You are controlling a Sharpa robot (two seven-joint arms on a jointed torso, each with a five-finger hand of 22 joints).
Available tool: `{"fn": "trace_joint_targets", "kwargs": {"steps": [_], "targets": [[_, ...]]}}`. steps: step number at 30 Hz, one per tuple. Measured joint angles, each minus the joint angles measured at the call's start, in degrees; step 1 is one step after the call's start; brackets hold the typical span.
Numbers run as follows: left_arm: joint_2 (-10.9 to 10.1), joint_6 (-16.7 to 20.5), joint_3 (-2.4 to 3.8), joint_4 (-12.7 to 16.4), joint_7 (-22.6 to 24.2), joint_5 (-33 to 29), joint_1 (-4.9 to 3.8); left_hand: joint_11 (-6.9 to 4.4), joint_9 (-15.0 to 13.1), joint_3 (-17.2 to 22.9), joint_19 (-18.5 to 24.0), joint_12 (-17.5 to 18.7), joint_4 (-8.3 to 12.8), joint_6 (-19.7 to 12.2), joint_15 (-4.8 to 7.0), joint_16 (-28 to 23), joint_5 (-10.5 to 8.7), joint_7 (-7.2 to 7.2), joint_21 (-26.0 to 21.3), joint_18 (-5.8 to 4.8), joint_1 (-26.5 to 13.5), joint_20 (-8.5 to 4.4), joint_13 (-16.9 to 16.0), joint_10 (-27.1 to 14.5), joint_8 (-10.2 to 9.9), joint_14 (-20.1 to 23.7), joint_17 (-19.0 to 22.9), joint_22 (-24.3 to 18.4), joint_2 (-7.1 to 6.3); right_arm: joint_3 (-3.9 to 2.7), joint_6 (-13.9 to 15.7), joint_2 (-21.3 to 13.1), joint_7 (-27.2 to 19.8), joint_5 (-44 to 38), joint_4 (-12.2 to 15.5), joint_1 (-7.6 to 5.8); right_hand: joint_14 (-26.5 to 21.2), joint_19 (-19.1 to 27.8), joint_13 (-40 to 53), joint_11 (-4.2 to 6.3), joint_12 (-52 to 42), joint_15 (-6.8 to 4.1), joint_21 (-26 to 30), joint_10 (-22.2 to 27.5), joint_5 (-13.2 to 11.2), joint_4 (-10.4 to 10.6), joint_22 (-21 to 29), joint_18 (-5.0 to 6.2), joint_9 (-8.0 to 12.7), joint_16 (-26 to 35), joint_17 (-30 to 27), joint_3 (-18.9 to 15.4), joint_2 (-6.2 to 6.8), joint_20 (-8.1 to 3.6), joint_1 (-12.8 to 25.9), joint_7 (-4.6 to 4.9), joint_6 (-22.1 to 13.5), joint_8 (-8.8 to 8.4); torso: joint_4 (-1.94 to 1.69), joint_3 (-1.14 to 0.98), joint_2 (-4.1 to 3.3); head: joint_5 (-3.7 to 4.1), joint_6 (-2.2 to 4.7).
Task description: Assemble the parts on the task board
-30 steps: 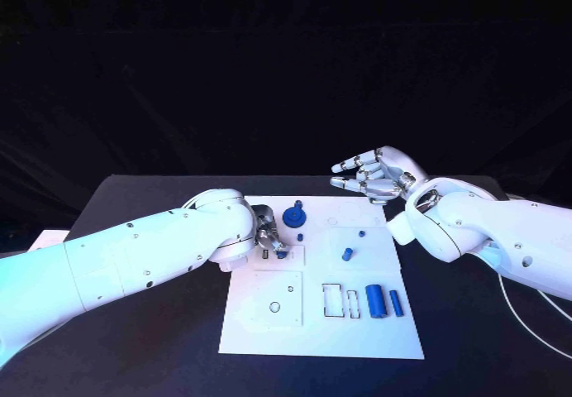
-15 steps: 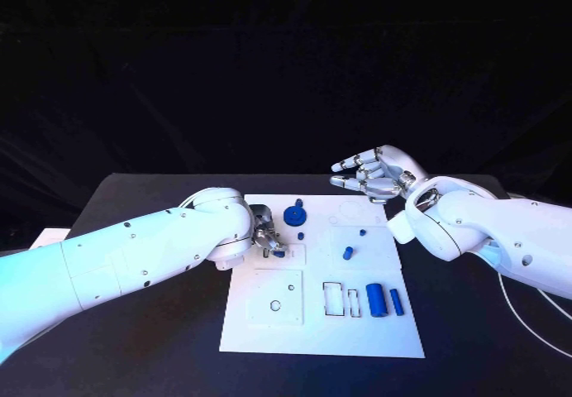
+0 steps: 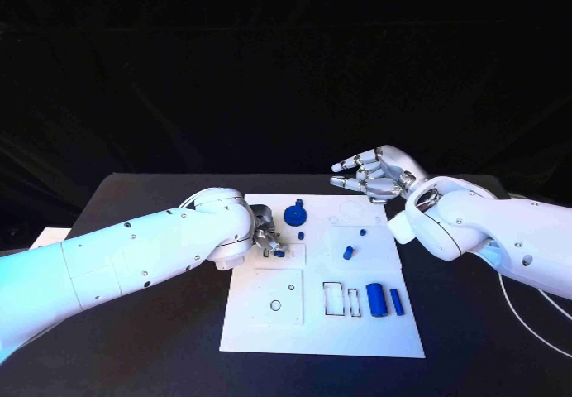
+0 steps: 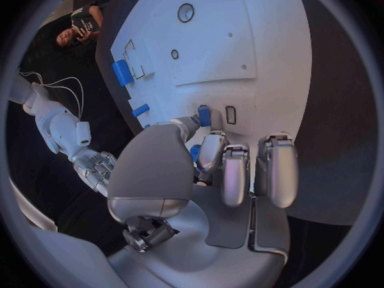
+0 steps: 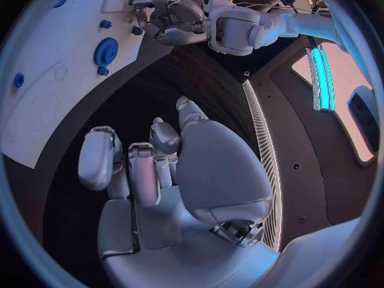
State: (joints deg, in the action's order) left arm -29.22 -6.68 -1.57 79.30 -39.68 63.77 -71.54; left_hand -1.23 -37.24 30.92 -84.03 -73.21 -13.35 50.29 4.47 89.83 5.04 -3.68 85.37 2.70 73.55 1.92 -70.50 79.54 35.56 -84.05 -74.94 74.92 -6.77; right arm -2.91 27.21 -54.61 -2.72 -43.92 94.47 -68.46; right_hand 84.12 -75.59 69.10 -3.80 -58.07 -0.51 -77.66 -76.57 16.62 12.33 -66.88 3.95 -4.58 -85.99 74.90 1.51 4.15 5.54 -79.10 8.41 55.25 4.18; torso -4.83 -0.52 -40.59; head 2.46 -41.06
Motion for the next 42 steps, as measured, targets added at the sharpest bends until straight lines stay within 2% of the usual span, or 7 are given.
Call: {"fn": "trace_joint_targets", "kwargs": {"steps": [16, 27, 28, 30, 35, 38, 42], "targets": [[1.6, -1.3, 0.01, -2.1, -0.1, 0.0, -0.13, -0.22, -1.3, 0.4, 0.0, -0.2, 0.4, 0.3, 0.00, 0.0, -0.01, 0.07, 0.0, 0.00, -1.8, 0.00, -0.2, 0.2, 1.4, 0.0, 0.0, 0.0, -0.03, 0.01, -0.1, -0.1, 0.0, 0.0, 0.1, 0.02, 0.0, 0.0, 0.0, 0.00, 0.0, 0.00, 0.0, 0.0, 0.0, 0.0, 0.0, 0.00, 0.0, 0.0, 0.0, 0.0, 0.00, 0.00, 0.0, 0.00, 0.0, 0.00, 0.06, -0.08, -0.03, -0.01, -0.25], [2.4, -2.5, 0.09, -3.5, 0.0, -0.3, -0.28, -0.45, -2.0, 2.4, 0.0, -0.5, 4.8, 0.9, 0.02, 0.0, -0.12, 0.52, 0.3, 0.00, -6.3, 0.00, -0.1, 0.7, 1.5, 0.0, 0.0, 0.0, -0.56, 0.01, -0.1, -0.1, 0.0, 0.0, 0.1, 0.02, 0.0, 0.0, 0.0, 0.00, 0.0, 0.00, 0.0, 0.0, 0.0, 0.0, 0.0, 0.00, 0.0, 0.0, 0.0, 0.0, 0.00, 0.00, 0.0, 0.00, 0.0, 0.00, 0.08, -0.09, -0.03, 0.14, -0.42], [2.5, -2.6, 0.09, -3.6, 0.0, -0.3, -0.29, -0.63, -2.2, 1.8, 0.0, -0.5, 4.6, 0.9, 0.20, 0.0, -0.12, 0.53, 0.5, 0.00, -6.8, 0.00, -0.2, 0.8, 1.5, 0.2, 0.0, 0.0, -0.56, 0.01, -0.1, -0.1, 0.0, 0.0, 0.1, 0.02, 0.0, 0.0, -0.1, 0.00, 0.0, 0.00, 0.0, 0.0, 0.0, -0.1, 0.0, 0.00, 0.0, 0.0, 0.0, -0.1, 0.00, 0.00, 0.0, 0.02, 0.0, 0.00, 0.07, -0.09, -0.02, 0.16, -0.42], [2.6, -2.7, 0.08, -3.8, 0.0, -0.3, -0.28, -0.77, -2.6, 0.6, 0.0, -0.5, 3.9, 2.1, 0.33, 0.0, -0.12, 1.65, 0.5, 0.00, -7.7, 0.00, -0.3, 1.0, 1.7, 0.1, 0.0, 0.0, -0.67, 0.01, -0.1, -0.2, 0.0, 0.0, 0.2, 0.02, 0.0, 0.0, -0.1, 0.00, 0.0, 0.00, 0.0, 0.0, 0.0, -0.2, 0.1, 0.00, 0.0, 0.0, 0.0, -0.2, 0.00, 0.00, 0.0, 0.21, 0.2, 0.00, 0.07, -0.09, -0.02, 0.19, -0.42], [2.7, -2.8, -0.02, -4.3, 0.0, -0.3, -0.19, -0.83, -3.6, -2.5, 0.2, -0.5, 1.8, 3.2, 0.45, 0.0, -0.11, 2.49, 0.5, 0.00, -10.9, -0.21, -0.3, 1.0, 2.3, 0.0, 0.0, 0.0, -1.46, 0.01, -0.2, -0.2, 0.0, 0.0, 0.2, 0.02, 0.0, 0.0, -0.2, 0.13, 0.0, 0.00, 0.0, 0.1, 0.0, -0.2, 0.1, 0.00, 0.0, 0.0, 0.0, -0.2, 0.00, 0.00, 0.0, 0.21, 0.2, 0.00, 0.03, -0.08, 0.00, 0.23, -0.36], [2.8, -2.9, -0.07, -4.6, 0.0, -0.4, -0.10, -0.83, -3.4, -5.5, 0.2, -0.5, 0.1, 3.3, 0.45, 0.0, -0.10, 2.23, 0.5, 0.00, -13.0, -0.21, -0.1, 1.0, 2.5, 0.0, 0.0, 0.0, -2.30, 0.01, -0.2, -0.3, 0.0, 0.0, 0.2, 0.02, 0.0, 0.0, -0.2, 0.20, 0.0, 0.00, 0.0, 0.2, 0.0, -0.2, 0.1, 0.00, 0.0, 0.0, 0.0, -0.2, 0.00, 0.00, 0.0, 0.21, 0.2, 0.00, 0.00, -0.08, 0.01, 0.27, -0.32], [2.9, -3.1, -0.04, -4.9, 0.0, -0.6, -0.12, -0.83, -3.4, -8.0, 0.2, -0.5, -1.1, 3.2, 0.45, 0.0, -0.09, 2.13, 0.5, 0.00, -13.5, -0.22, 0.0, 1.0, 2.3, 0.0, 0.0, 0.0, -2.26, 0.01, -0.2, -0.3, 0.0, 0.0, 0.3, 0.02, 0.0, 0.0, -0.2, 0.20, 0.0, 0.00, 0.0, 0.2, 0.0, 0.0, 0.2, 0.00, 0.0, 0.0, 0.0, -0.3, 0.00, 0.00, 0.0, 0.21, 0.2, 0.00, -0.01, -0.07, 0.02, 0.27, -0.28]]}}
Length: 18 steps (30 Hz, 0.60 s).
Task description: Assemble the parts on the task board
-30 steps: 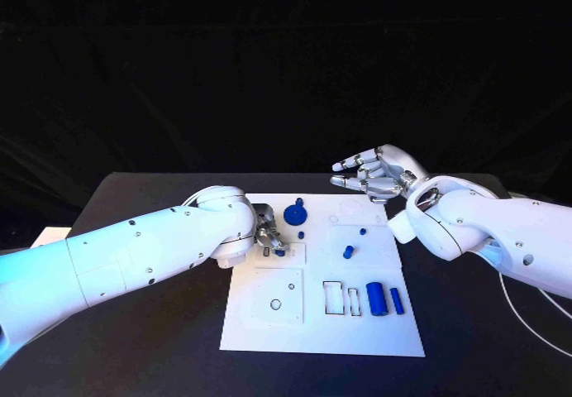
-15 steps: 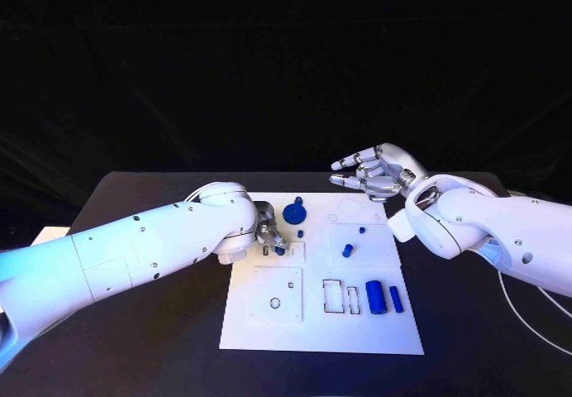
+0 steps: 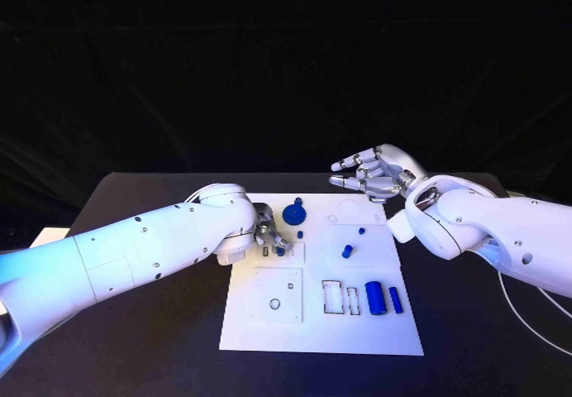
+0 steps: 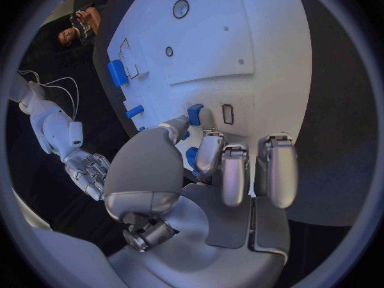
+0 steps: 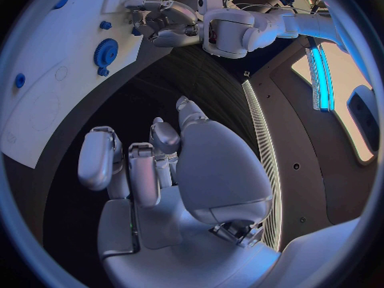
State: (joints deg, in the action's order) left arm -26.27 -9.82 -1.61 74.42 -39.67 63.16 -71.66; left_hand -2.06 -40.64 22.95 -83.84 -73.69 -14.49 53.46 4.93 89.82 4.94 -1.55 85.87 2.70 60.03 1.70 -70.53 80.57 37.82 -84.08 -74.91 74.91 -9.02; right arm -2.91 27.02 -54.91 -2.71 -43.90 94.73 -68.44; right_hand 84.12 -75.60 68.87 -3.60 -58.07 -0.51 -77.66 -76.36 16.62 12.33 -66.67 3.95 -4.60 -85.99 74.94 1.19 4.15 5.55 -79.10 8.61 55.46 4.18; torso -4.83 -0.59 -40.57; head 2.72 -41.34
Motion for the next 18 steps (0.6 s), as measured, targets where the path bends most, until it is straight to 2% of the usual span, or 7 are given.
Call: {"fn": "trace_joint_targets", "kwargs": {"steps": [5, 11, 15, 18], "targets": [[0.1, -0.1, 0.02, -0.3, 0.1, -0.2, -0.01, 0.00, -0.3, -2.4, -0.2, 0.0, -0.8, 0.1, 0.00, 0.0, 0.00, -0.09, 0.0, 0.00, 0.0, -0.20, 0.0, 0.0, 0.0, 0.0, 0.0, 0.0, -0.04, 0.00, 0.0, 0.0, 0.0, 0.0, 0.0, 0.00, 0.0, 0.0, 0.0, 0.00, 0.0, 0.00, 0.0, 0.0, 0.0, 0.0, 0.0, 0.00, 0.0, 0.0, 0.0, 0.0, 0.00, 0.00, 0.0, 0.00, 0.0, 0.00, -0.01, 0.03, 0.02, -0.04, 0.06], [0.2, -0.1, 0.03, -0.5, 0.1, -0.5, -0.02, 0.00, -0.5, -3.5, -0.2, 0.0, -1.4, 0.2, 0.00, 0.0, 0.00, -0.18, 0.0, 0.00, 0.0, -0.19, 0.0, 0.0, 0.0, 0.0, 0.0, 0.0, -0.02, 0.00, -0.1, -0.1, 0.0, 0.0, 0.1, 0.00, 0.0, 0.0, -0.1, 0.00, 0.2, 0.00, 0.0, 0.0, 0.0, 0.0, 0.0, 0.00, 0.0, 0.0, 0.0, 0.0, 0.00, 0.00, 0.0, 0.00, 0.0, 0.00, -0.01, 0.07, 0.01, -0.04, 0.16], [0.1, 0.0, 0.08, -0.5, 0.2, -0.6, 0.01, 0.00, -0.7, -4.8, -0.2, -0.2, -1.9, 0.2, 0.00, 0.0, 0.00, -0.19, 0.0, 0.01, 0.0, -0.19, -0.2, 0.0, 0.0, 0.0, 0.0, 0.0, 0.58, 0.00, -0.1, -0.2, 0.0, 0.0, 0.2, 0.00, 0.0, 0.0, 0.0, 0.00, 0.2, 0.00, 0.0, 0.0, 0.0, 0.0, 0.0, 0.00, 0.0, 0.0, 0.0, 0.0, 0.00, 0.00, 0.0, 0.00, 0.0, 0.00, 0.00, 0.07, 0.01, -0.04, 0.21], [-0.3, 0.1, 0.16, -0.1, 0.4, -0.7, 0.08, 0.00, -1.0, -6.1, -0.2, -0.4, -2.1, 0.4, 0.20, 0.0, 0.00, 0.05, 0.0, -0.89, -0.4, -0.19, -0.3, 0.0, 0.0, 0.2, 0.0, 0.0, 0.99, 0.00, -0.2, -0.3, 0.0, 0.0, 0.2, 0.00, 0.0, 0.0, 0.0, 0.00, 0.2, 0.00, 0.0, 0.0, 0.0, 0.0, 0.0, 0.00, 0.0, 0.0, 0.0, 0.0, 0.00, 0.00, 0.0, 0.00, 0.0, 0.00, 0.00, 0.07, -0.01, -0.04, 0.26]]}}
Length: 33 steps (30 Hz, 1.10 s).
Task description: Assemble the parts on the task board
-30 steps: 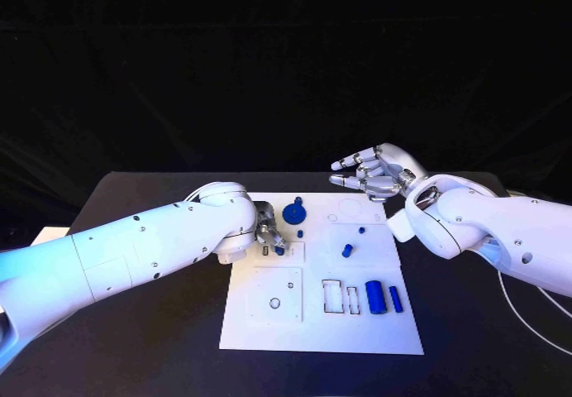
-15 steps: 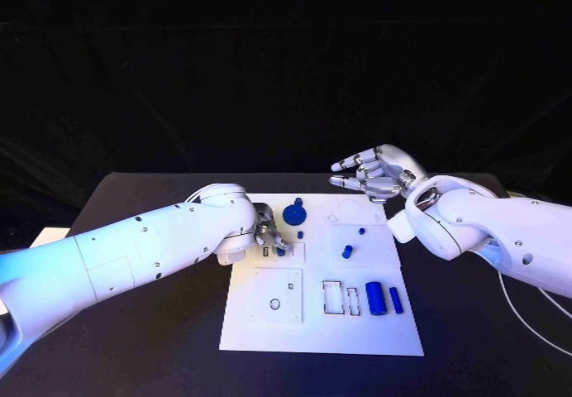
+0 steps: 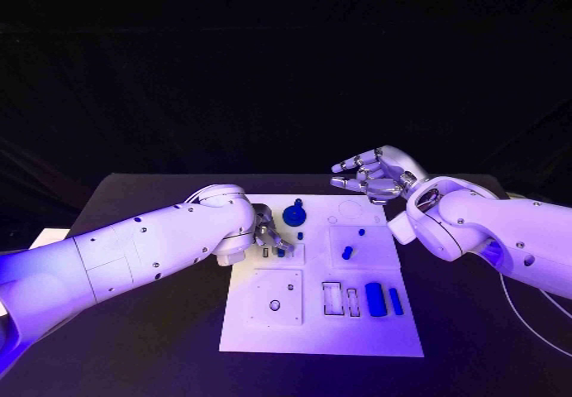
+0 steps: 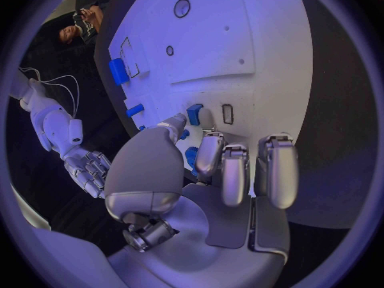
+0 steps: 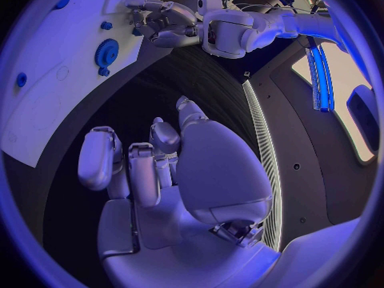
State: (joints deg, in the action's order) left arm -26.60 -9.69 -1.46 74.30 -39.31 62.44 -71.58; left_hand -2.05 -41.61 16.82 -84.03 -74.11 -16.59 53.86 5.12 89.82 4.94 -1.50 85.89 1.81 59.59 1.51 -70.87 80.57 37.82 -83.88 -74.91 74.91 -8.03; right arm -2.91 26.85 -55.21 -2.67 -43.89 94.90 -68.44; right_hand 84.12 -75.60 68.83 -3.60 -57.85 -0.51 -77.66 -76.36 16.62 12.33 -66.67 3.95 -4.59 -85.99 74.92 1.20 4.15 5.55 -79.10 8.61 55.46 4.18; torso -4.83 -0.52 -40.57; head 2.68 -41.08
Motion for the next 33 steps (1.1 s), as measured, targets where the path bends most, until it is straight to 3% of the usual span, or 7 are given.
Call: {"fn": "trace_joint_targets", "kwargs": {"steps": [7, 12, 14, 17, 21, 27, 33], "targets": [[-2.1, 0.7, 0.58, 1.6, -0.1, 0.0, 0.30, -0.22, -0.6, -5.9, 0.0, -0.2, -0.2, 0.1, 0.21, 0.0, 0.00, 0.08, 0.4, -0.01, -3.9, -0.41, -0.3, 0.2, 0.5, -0.2, 0.0, 0.0, 1.45, 0.04, -0.1, -0.1, 0.0, 0.0, -0.1, 0.00, 0.0, 0.0, 0.0, 0.00, 0.0, 0.00, 0.0, 0.0, 0.0, 0.2, 0.1, 0.00, 0.0, 0.2, 0.0, -0.2, -0.24, 0.00, 0.2, 0.00, 0.0, 0.00, 0.01, 0.03, -0.01, 0.15, 0.19], [-3.4, 1.3, 1.85, 2.9, -0.4, 0.0, 0.11, -0.22, -0.7, -9.0, 0.0, -0.2, -0.2, -0.2, 0.21, 0.0, 0.00, 0.29, 0.4, -0.01, -4.6, -0.41, -0.3, 0.2, 0.5, -0.2, 0.0, 0.0, 2.07, 0.08, -0.1, -0.1, 0.0, 0.0, -0.2, 0.02, 0.0, 0.0, 0.0, 0.00, 0.0, 0.00, 0.0, 0.0, 0.0, 0.2, 0.1, 0.00, 0.0, 0.2, 0.0, -0.2, -0.23, 0.00, 0.2, 0.00, 0.0, 0.00, -0.03, 0.03, -0.01, 0.25, 0.29], [-4.0, 1.7, 2.56, 3.4, -0.4, -0.1, -0.17, -0.42, -0.7, -10.4, 0.0, -0.2, -0.2, -0.7, 0.21, 0.0, 0.00, -0.10, 0.1, -0.02, -4.6, -0.41, 0.3, 0.0, 0.4, -0.2, 0.0, 0.0, 2.07, 0.10, -0.1, -0.1, 0.0, 0.0, -0.3, 0.03, 0.0, 0.0, 0.0, 0.00, 0.0, 0.00, 0.0, 0.0, 0.0, 0.2, 0.1, 0.00, 0.0, 0.2, 0.0, -0.2, -0.24, 0.00, 0.2, 0.00, 0.0, 0.00, -0.03, 0.03, -0.01, 0.25, 0.32], [-4.6, 2.3, 3.43, 3.9, -0.5, -0.6, -0.81, 0.19, -0.2, -12.3, 0.0, 0.7, -0.1, -2.3, 0.21, 0.0, 0.00, -0.55, -0.1, -0.01, -4.5, -0.41, 1.2, -0.9, -0.9, -0.2, 0.0, 0.0, 2.17, 0.13, -0.1, -0.1, 0.0, 0.0, -0.4, 0.07, 0.0, 0.0, 0.0, 0.00, 0.0, 0.00, 0.0, 0.0, 0.0, 0.2, 0.1, 0.00, 0.0, 0.2, 0.0, -0.2, -0.23, 0.00, 0.2, 0.00, 0.0, 0.00, -0.03, 0.04, -0.01, 0.25, 0.41], [-5.2, 2.8, 3.94, 3.9, -0.6, -1.8, -1.97, 0.85, 1.0, -14.3, 0.0, 1.3, -0.1, -3.6, -0.30, 0.0, 0.00, -1.54, -0.5, -0.01, -3.3, -0.32, 2.0, -1.5, -2.7, -0.1, 0.0, 0.0, 3.38, 0.17, -0.2, 0.0, 0.0, 0.0, -0.7, 0.22, 0.0, 0.0, 0.0, 0.00, 0.0, 0.00, 0.0, 0.0, 0.0, 0.2, 0.1, 0.00, 0.0, 0.2, 0.0, -0.2, -0.23, 0.00, 0.2, 0.00, 0.0, 0.00, -0.03, 0.04, -0.02, 0.20, 0.49], [-4.6, 2.6, 4.22, -0.1, -0.6, -4.1, -4.00, 1.79, 3.2, -15.8, 0.1, 2.8, -0.1, -4.2, -0.94, 0.0, 0.00, -2.09, -0.9, -0.01, 1.2, 0.52, 3.9, -2.9, -4.8, -0.3, 0.0, 0.0, 4.55, 0.22, -0.2, 0.3, 0.0, 0.0, -1.0, 0.55, 0.0, 0.0, 0.0, 0.00, 0.0, 0.00, 0.0, 0.0, 0.0, 0.2, 0.0, 0.00, 0.0, 0.2, 0.0, -0.2, -0.23, 0.00, 0.2, 0.00, 0.0, 0.00, -0.07, 0.02, -0.05, 0.16, 0.59], [-2.0, 1.3, 4.09, -6.7, -0.2, -4.8, -4.98, 2.26, 5.1, -16.0, 0.0, 4.1, 0.1, -4.8, -1.36, 0.0, -0.01, -2.68, -1.6, -0.01, 4.0, 1.04, 5.5, -4.1, -6.4, -0.3, 0.0, 0.0, 5.62, 0.23, -0.3, 0.5, 0.1, 0.0, -1.1, 0.66, 0.0, 0.0, 0.0, 0.00, 0.0, 0.00, 0.0, 0.0, 0.0, 0.2, 0.0, 0.00, 0.0, 0.2, 0.0, -0.2, -0.23, 0.00, 0.2, 0.00, 0.0, 0.00, -0.07, 0.02, -0.08, -0.01, 0.81]]}}
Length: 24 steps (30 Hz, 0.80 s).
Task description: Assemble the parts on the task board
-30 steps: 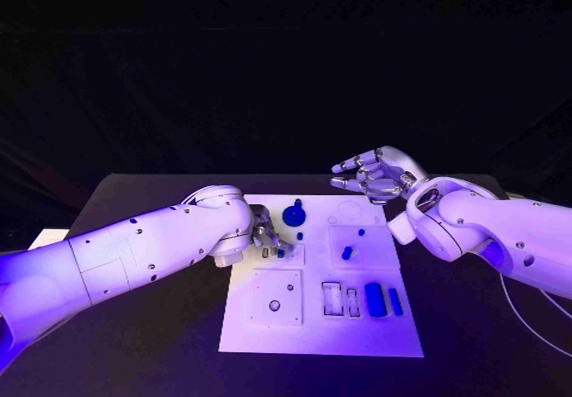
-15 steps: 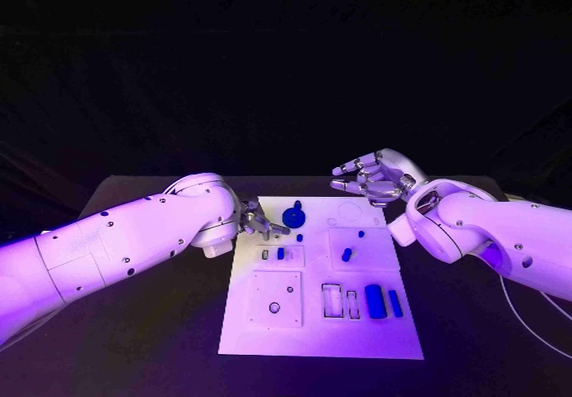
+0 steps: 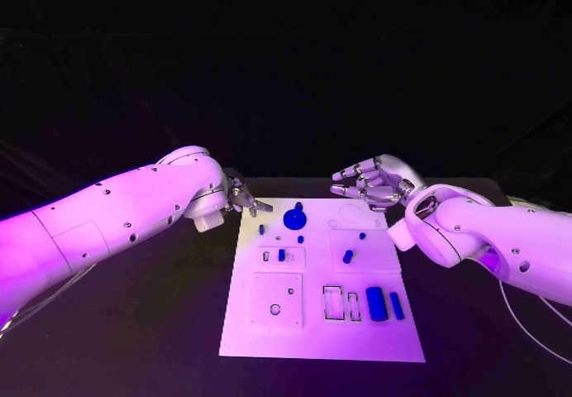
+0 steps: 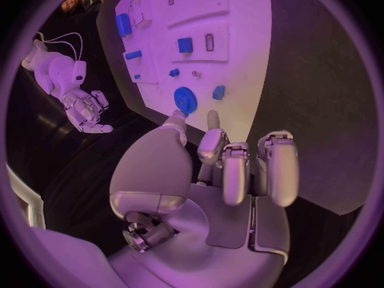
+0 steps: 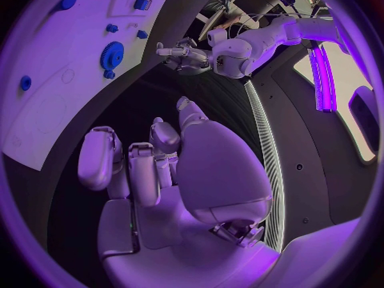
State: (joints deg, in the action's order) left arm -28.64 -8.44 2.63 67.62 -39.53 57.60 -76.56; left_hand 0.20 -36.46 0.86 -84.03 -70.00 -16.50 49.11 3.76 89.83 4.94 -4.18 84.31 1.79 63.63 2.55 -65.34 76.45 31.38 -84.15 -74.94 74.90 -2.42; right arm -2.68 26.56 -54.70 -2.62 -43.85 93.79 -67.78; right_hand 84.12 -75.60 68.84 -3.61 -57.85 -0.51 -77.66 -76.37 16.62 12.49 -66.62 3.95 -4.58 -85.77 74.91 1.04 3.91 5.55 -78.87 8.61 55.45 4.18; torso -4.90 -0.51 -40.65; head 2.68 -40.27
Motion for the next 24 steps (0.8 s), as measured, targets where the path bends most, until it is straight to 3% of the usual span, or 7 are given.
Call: {"fn": "trace_joint_targets", "kwargs": {"steps": [3, 11, 17, 24], "targets": [[1.7, -1.2, -0.28, -3.5, 0.5, 0.6, -0.17, 0.09, 0.5, -0.2, 0.0, 0.1, 0.2, 0.0, -0.18, 0.0, 0.00, 0.00, 0.0, 0.00, 0.5, 0.00, 0.3, -0.1, -0.4, 0.2, 0.0, 0.0, -0.13, 0.00, 0.0, 0.2, 0.0, 0.0, -0.1, 0.02, 0.0, 0.0, 0.0, 0.00, 0.0, 0.00, 0.0, 0.0, 0.0, 0.0, 0.0, 0.00, 0.0, 0.0, 0.0, 0.0, 0.00, 0.00, 0.0, 0.00, 0.0, 0.00, 0.03, 0.02, -0.05, -0.26, 0.08], [4.4, -4.6, -1.08, -8.9, 1.9, 2.8, -0.23, 0.09, 1.1, -0.3, 0.1, 0.1, 0.0, 0.1, -0.18, 0.0, 0.00, -0.13, 0.0, 0.00, 1.1, 0.11, 0.4, -0.1, -0.6, 0.2, 0.0, 0.0, 0.54, 0.00, -0.1, 0.5, 0.0, 0.0, -0.2, 0.06, 0.0, 0.0, 0.0, 0.00, 0.0, 0.00, 0.0, 0.0, 0.2, 0.0, 0.0, 0.00, 0.0, 0.0, 0.0, 0.0, 0.00, 0.00, 0.0, 0.00, 0.0, 0.00, 0.24, 0.19, -0.34, -0.62, 0.23], [5.8, -6.6, -1.70, -10.8, 2.9, 3.6, -0.08, 0.09, 1.6, -0.3, 0.2, -0.3, 0.0, 1.3, -0.18, 0.0, 0.00, 0.00, 0.0, 0.00, 2.2, 0.20, -0.4, -0.1, -0.6, 0.2, 0.0, 0.0, 1.50, 0.01, -0.2, 0.6, 0.0, 0.0, -0.2, 0.08, 0.0, 0.0, 0.0, 0.00, 0.0, 0.00, 0.0, 0.0, 0.2, 0.0, 0.0, 0.00, 0.0, 0.0, 0.0, 0.0, 0.00, 0.00, 0.0, 0.00, 0.0, 0.00, 0.34, 0.26, -0.52, -0.68, 0.19], [6.7, -7.8, -2.18, -12.0, 3.6, 3.5, 0.29, -0.12, 1.7, -0.3, 0.2, -0.6, 0.0, 1.7, -0.18, 0.0, 0.00, 0.00, 0.0, 0.00, 2.7, 0.20, -0.8, 0.1, -0.6, 0.2, 0.0, 0.0, 1.66, 0.01, -0.3, 0.7, 0.0, 0.0, -0.2, 0.09, 0.0, 0.0, 0.0, 0.00, 0.0, 0.00, 0.0, 0.0, 0.2, 0.0, 0.0, 0.00, 0.0, 0.0, 0.0, 0.0, 0.00, 0.00, 0.0, 0.00, 0.0, 0.00, 0.41, 0.26, -0.53, -0.57, -0.07]]}}
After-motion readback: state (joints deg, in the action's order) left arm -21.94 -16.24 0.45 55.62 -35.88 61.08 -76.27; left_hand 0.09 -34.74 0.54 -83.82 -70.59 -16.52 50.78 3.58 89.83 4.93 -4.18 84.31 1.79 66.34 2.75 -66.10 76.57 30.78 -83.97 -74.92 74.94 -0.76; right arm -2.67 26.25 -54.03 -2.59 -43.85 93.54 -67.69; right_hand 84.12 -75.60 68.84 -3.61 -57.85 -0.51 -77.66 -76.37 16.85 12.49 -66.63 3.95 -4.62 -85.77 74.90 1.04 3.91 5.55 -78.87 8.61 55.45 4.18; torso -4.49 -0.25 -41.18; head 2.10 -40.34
